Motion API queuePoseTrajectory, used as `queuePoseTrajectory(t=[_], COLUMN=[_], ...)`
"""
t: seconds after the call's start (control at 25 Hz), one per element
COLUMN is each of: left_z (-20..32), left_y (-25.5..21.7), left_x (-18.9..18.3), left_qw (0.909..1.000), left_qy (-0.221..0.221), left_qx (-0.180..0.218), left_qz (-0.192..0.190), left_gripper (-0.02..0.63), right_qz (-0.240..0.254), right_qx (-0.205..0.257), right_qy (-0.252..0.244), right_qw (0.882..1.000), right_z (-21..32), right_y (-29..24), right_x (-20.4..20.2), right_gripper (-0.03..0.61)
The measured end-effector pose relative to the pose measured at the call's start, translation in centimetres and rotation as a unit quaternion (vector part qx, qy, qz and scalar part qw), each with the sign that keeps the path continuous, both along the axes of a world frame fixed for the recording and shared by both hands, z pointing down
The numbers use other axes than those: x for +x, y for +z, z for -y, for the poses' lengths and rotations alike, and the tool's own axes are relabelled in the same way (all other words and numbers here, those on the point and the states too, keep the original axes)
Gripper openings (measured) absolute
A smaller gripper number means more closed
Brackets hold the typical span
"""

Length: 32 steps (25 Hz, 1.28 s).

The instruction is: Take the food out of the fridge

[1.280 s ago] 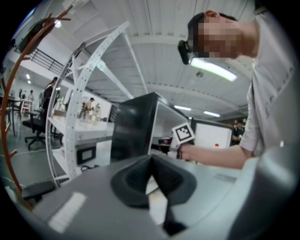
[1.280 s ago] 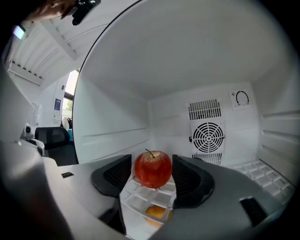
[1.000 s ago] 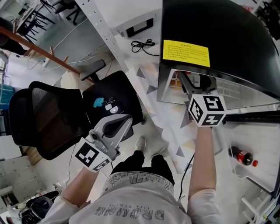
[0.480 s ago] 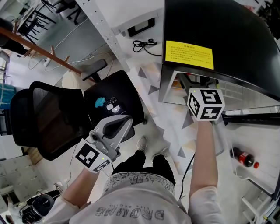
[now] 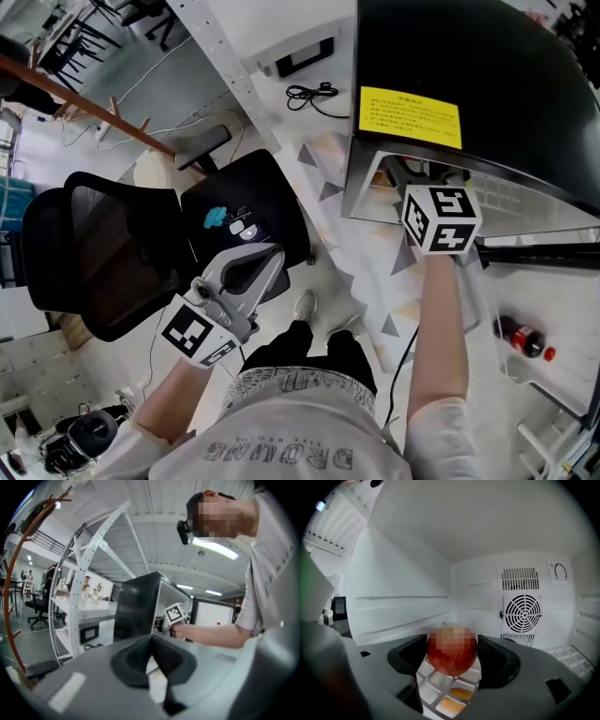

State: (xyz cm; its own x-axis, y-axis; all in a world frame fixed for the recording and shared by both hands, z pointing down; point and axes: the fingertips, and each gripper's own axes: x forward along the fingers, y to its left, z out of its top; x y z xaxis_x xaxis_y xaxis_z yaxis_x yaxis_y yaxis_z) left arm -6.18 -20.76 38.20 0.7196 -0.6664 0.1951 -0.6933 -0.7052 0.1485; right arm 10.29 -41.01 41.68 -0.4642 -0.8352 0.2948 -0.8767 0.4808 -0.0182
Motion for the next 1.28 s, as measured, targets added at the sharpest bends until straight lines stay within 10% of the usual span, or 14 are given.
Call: queuePoseTrajectory(t=[1.28], left_z=[-2.5], left_y=[-2.5], left_x=[1.8], left_qw=[0.998], left_qy=[0.053], left_qx=[0.03], left_qz=[-0.016], left_gripper=[0.005], right_qz=[0.02], right_qx=[0.031], right_qy=[0.035], right_qw=[0.999], right_z=[-7.9], right_y=[-4.3], right_x=[2.8], right_gripper=[0.301])
